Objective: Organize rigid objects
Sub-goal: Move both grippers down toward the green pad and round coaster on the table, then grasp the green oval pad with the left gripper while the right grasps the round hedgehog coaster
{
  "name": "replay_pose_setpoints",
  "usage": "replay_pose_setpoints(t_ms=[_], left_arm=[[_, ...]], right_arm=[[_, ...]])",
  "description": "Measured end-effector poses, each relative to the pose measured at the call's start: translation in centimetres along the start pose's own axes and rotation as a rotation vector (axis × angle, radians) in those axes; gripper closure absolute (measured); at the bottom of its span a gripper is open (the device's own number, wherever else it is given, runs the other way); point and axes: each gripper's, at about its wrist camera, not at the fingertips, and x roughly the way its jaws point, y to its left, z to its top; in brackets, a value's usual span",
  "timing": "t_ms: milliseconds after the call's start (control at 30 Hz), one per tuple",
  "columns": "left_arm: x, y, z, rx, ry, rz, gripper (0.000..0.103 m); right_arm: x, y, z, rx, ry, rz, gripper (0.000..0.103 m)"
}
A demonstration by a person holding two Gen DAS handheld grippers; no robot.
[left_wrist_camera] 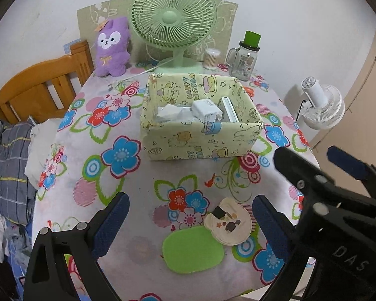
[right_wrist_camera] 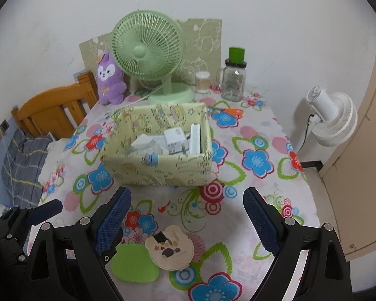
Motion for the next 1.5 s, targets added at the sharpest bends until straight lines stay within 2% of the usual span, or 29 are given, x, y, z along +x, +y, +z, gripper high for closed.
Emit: replay_pose_setpoints(t_ms=[100, 233, 500, 733, 833, 1033, 1400, 1500], left_arm=[[0.5, -0.5, -0.7, -0.004, -0.002, 0.003, 0.003], [1.6, -1.3, -1.7, 0.01, 0.007, 0.014, 0.003], [4.1, -1.6, -3.5, 0.0, 0.026, 0.047, 0.003], [5.6, -1.5, -5.0, -0.008, 0.052, 0.032, 0.003], [6.2, -1.0, -5.5, -0.032, 0.065, -0.004, 0.003], [7.3, -1.0, -6.5, -0.006, 0.085, 0.014, 0.003], [8.6, -0.1, -7.7, -0.052, 0.131, 0.018, 0.003], [8.6, 0.3, -7.8, -0.064, 0.131, 0.017, 0.003]], right_arm=[[0.8, -0.3, -0.7, -0.03, 0.008, 0.034, 0.01], [1.9, -0.3, -1.8, -0.074, 0.023, 0.032, 0.01], [4.9, -1.1, -3.9, -0.065, 0.088, 0.045, 0.01], [7.1, -1.4, -5.4, -0.05, 0.154, 0.053, 0.01], [7.4, -1.2, -5.9, -0.05, 0.165, 0.056, 0.01], [8.7, 0.2, -7.0, -0.111, 0.193, 0.073, 0.01], [11.2, 1.0, -8.4, -0.079, 0.287, 0.111, 0.01], [11.2, 1.1, -8.6, -0.067, 0.278, 0.12, 0.01]])
